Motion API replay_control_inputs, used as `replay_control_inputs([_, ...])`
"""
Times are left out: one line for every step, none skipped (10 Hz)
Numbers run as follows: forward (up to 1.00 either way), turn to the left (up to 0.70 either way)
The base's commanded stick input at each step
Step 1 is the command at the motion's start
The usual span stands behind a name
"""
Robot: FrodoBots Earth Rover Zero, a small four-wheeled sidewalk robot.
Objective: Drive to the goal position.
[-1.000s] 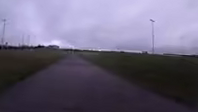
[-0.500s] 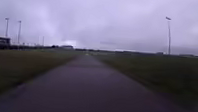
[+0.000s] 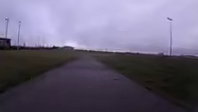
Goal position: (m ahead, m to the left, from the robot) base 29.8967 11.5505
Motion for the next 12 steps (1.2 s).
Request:
replay_control_inputs([0.99,0.0])
replay_control_inputs([0.99,0.24])
replay_control_inputs([1.0,0.32])
replay_control_inputs([0.99,0.4])
replay_control_inputs([0.99,0.39])
replay_control_inputs([1.0,0.38])
replay_control_inputs([0.99,0.01])
replay_control_inputs([0.99,0.01])
replay_control_inputs([0.84,0.0])
replay_control_inputs([0.84,0.0])
replay_control_inputs([0.86,0.0])
replay_control_inputs([0.93,0.0])
